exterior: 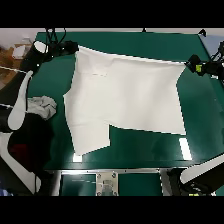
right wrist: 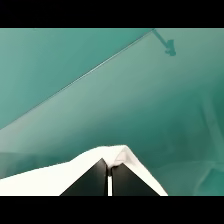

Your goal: Fold the shirts.

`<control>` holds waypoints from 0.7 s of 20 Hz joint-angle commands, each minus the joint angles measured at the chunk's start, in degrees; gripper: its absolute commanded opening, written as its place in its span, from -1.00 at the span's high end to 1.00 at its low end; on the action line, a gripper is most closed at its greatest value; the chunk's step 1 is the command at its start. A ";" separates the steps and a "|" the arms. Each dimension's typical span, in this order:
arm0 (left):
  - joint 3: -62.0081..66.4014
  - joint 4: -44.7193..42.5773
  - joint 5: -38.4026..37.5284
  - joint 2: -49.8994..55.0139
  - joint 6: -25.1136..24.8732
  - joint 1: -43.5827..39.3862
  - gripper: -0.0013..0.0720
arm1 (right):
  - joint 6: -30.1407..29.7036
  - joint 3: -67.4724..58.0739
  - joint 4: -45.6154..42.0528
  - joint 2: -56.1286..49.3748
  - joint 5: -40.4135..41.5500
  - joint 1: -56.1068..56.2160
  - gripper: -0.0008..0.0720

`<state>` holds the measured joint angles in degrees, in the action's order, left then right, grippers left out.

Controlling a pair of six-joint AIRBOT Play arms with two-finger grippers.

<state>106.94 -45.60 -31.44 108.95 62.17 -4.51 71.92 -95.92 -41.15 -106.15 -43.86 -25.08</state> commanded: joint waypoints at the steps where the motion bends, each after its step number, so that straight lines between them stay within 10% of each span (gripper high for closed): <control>1: 1.92 -0.61 -3.21 0.28 -2.75 -0.44 0.90 | 0.09 -0.28 0.02 -0.11 -4.11 -0.26 0.94; 11: 6.36 -10.75 -5.31 1.38 -1.55 -0.04 0.89 | 2.67 -0.31 0.02 -0.09 -7.67 -0.24 0.93; 12: 6.38 -10.03 -7.52 1.95 -1.57 -0.02 0.46 | 2.67 -0.31 0.02 -0.09 -8.35 -0.24 0.64; 13: 6.38 -9.75 -9.90 2.27 -1.53 -0.02 -0.62 | 2.67 -0.33 0.02 -0.04 -9.64 -0.37 0.15; 14: 6.40 -10.19 -12.46 2.23 -0.68 0.22 -0.99 | 2.69 -0.37 0.00 0.20 -11.80 -0.87 0.09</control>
<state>113.10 -55.31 -37.58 110.56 60.64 -4.51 74.41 -96.20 -41.19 -106.19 -52.16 -25.54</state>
